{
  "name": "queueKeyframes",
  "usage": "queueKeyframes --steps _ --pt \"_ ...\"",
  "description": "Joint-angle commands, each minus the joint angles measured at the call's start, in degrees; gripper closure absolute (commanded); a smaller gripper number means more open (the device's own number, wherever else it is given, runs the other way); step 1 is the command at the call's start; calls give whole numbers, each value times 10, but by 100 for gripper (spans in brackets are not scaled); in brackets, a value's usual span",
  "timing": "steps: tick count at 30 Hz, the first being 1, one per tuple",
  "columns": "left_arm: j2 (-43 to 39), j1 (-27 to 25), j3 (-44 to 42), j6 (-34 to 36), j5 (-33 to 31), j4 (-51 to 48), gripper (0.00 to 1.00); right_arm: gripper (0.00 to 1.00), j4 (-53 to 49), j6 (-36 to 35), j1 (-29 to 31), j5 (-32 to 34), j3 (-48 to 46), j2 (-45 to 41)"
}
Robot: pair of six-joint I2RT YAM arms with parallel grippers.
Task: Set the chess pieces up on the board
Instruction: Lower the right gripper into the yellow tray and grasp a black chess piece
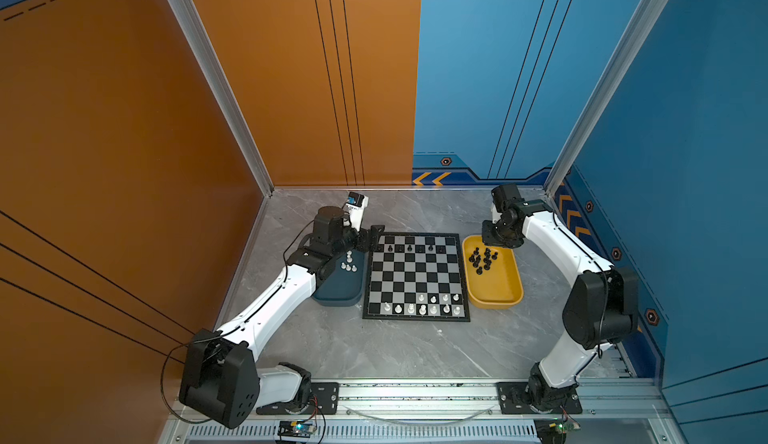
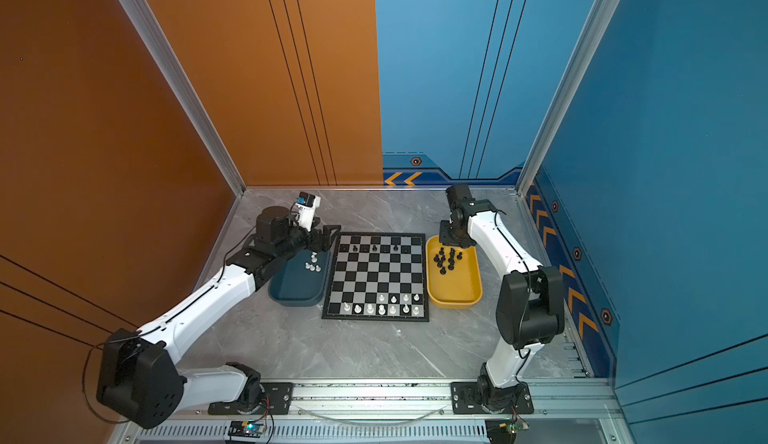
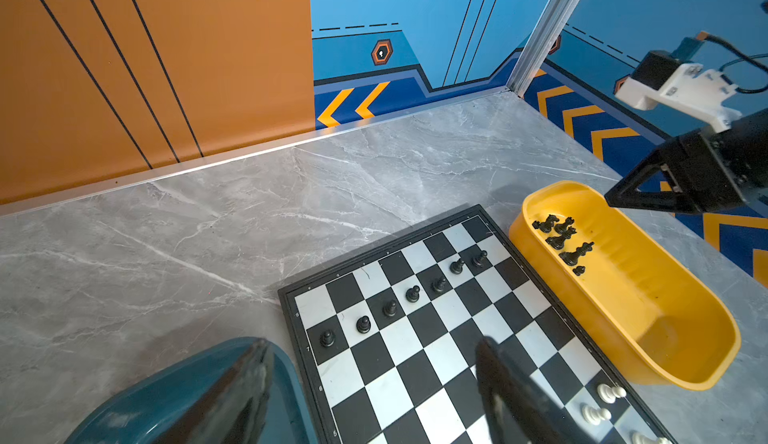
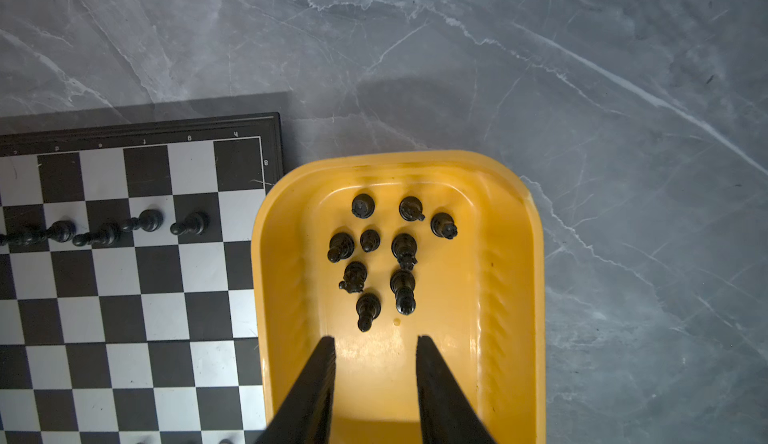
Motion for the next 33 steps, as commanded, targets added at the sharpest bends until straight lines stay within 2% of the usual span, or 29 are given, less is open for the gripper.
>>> queueKeyframes --steps 1,7,33 --pt "-7 -6 21 6 -2 -2 22 67 -8 -8 -4 -7 17 22" --pt "-9 -9 22 7 -5 -3 22 71 10 -5 -1 -25 22 52" --pt "11 -24 34 12 -4 -14 25 76 40 -6 6 -33 61 143"
